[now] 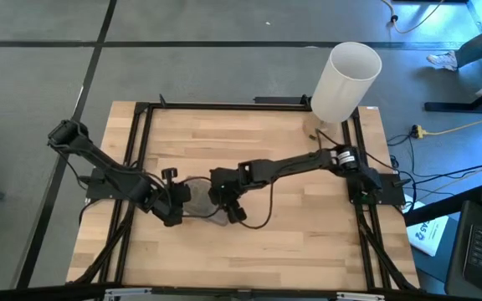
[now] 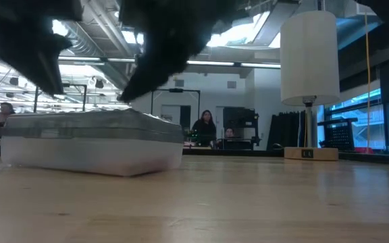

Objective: Pack school essentials
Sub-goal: Close the black supply box

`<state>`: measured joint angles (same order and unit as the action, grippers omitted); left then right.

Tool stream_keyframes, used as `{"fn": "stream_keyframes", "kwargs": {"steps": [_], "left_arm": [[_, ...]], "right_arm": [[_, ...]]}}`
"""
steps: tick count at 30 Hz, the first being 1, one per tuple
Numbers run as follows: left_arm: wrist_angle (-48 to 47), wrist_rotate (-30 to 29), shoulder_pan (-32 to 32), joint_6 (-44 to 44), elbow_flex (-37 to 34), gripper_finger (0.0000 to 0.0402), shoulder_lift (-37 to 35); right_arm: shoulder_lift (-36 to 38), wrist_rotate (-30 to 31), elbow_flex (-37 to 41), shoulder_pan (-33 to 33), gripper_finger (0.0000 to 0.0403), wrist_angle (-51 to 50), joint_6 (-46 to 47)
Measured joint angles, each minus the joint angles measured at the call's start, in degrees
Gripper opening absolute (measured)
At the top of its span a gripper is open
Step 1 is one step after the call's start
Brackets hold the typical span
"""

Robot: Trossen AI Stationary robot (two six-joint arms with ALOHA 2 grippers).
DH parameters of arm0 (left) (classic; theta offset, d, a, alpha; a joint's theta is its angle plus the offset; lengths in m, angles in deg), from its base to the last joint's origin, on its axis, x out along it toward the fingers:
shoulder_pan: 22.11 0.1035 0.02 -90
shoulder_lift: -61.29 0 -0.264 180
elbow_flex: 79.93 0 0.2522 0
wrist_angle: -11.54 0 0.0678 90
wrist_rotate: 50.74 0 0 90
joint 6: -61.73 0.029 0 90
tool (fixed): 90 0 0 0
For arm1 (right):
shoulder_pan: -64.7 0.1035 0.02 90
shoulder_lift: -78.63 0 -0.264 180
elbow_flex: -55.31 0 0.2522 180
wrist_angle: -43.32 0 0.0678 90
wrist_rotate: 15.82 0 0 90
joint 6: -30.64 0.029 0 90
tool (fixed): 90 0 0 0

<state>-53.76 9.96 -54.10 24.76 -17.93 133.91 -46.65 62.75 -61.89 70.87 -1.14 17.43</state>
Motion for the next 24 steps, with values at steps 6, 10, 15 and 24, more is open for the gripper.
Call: {"fn": "stream_keyframes", "kwargs": {"steps": [6,10,15,24], "left_arm": [[8.5,0.6,0.2,0.5,-7.2,0.0071,0.0],[13.0,0.7,0.4,0.5,-10.3,0.0071,-0.2],[15.6,-0.2,0.9,0.6,-12.2,0.0071,-0.2],[10.1,-2.6,2.5,13.1,-4.3,0.0016,-0.8]], "right_arm": [[-3.6,-0.2,-0.2,0.0,0.0159,0.8,1.0],[-4.0,1.6,-0.3,-0.1,0.0159,-0.2,1.2],[-4.0,2.7,-0.4,-1.0,0.0159,-2.0,1.1],[-0.1,10.8,0.1,-1.5,0.0120,-10.5,-0.7]]}}
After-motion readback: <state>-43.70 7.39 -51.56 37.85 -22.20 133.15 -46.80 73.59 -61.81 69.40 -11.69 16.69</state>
